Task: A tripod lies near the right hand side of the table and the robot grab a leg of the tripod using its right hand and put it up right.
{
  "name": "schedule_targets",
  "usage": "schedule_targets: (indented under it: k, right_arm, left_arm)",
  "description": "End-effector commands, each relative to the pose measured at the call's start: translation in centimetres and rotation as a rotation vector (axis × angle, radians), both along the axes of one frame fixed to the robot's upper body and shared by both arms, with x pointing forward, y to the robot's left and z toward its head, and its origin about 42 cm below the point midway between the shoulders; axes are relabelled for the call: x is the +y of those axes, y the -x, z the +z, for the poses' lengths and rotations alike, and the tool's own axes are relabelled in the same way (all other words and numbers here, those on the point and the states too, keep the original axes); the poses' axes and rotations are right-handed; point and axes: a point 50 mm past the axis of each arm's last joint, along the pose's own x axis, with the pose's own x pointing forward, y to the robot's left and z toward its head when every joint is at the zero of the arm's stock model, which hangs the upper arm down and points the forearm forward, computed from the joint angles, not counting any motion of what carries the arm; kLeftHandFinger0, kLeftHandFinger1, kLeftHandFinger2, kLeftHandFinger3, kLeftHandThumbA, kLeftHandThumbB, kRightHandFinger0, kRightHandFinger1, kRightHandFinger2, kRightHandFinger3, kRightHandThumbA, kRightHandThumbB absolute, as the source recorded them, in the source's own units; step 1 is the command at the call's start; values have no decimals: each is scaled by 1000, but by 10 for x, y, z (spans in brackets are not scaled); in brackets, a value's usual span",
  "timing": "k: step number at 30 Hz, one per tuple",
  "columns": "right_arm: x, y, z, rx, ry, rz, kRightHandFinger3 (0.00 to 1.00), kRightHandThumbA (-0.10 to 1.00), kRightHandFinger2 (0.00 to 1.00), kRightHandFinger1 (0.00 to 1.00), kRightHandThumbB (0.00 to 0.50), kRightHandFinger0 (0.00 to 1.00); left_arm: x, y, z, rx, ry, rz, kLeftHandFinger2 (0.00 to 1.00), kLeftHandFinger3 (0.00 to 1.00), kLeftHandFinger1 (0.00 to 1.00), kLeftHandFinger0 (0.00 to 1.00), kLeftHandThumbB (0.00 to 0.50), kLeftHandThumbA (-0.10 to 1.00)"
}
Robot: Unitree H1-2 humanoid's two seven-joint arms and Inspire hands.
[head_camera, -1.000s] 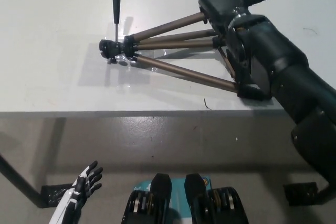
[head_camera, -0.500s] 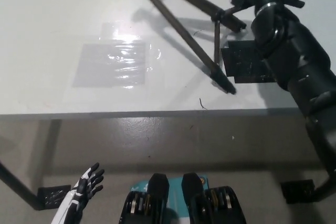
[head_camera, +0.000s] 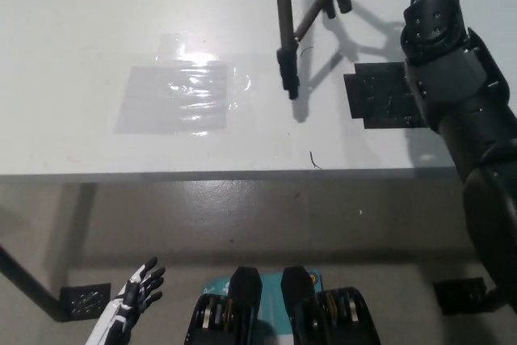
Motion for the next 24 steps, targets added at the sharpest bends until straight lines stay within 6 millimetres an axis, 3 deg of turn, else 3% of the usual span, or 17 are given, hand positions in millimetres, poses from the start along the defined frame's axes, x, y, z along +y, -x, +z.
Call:
schedule_targets:
  k: [1, 2, 5, 8, 11, 12, 14, 18, 20, 24]
  right_arm:
    - [13, 2, 40, -204, -189, 3, 420, -100, 429, 0, 64, 0]
    - [14, 2, 37, -203, -190, 3, 417, -100, 431, 0, 71, 0]
    - [21, 8, 0, -167, -196, 2, 497, -100, 487, 24, 88, 0]
    - [25, 13, -29, -117, -234, 2, 260, -100, 381, 0, 112, 0]
    - [31, 18, -52, -68, -259, 3, 230, -100, 369, 0, 98, 0]
    - [34, 21, -61, -55, -275, 3, 189, -100, 293, 0, 106, 0]
    - [38, 27, -81, -24, -309, 2, 211, -100, 304, 0, 97, 0]
    - [42, 40, -117, 18, -304, -21, 365, -100, 276, 0, 99, 0]
    - [42, 46, -132, 43, -306, -27, 453, -100, 330, 5, 100, 0]
    - [41, 53, -151, 84, -331, -23, 513, -100, 467, 73, 98, 0]
  left_arm:
    - [0, 4, 2, -39, -4, -5, 1000, 1000, 1000, 1000, 243, 1000]
    - [0, 4, 2, -37, -2, -5, 1000, 1000, 1000, 1000, 243, 1000]
    - [-1, 9, -1, -28, 7, -2, 1000, 1000, 1000, 1000, 246, 1000]
    - [-2, 11, -3, -23, 0, -3, 1000, 1000, 1000, 1000, 220, 1000]
    - [0, 9, -3, -22, 2, 0, 1000, 1000, 1000, 1000, 220, 1000]
    - [1, 8, -2, -29, 0, 2, 1000, 1000, 1000, 1000, 213, 1000]
    - [2, 8, -2, -34, 9, 0, 1000, 1000, 1000, 1000, 214, 1000]
    - [0, 19, -7, -7, -9, 10, 1000, 1000, 1000, 1000, 222, 1000]
    - [0, 21, -9, -1, 0, 18, 1000, 1000, 1000, 1000, 230, 1000]
    - [0, 23, -9, 6, 3, 23, 1000, 1000, 1000, 1000, 216, 1000]
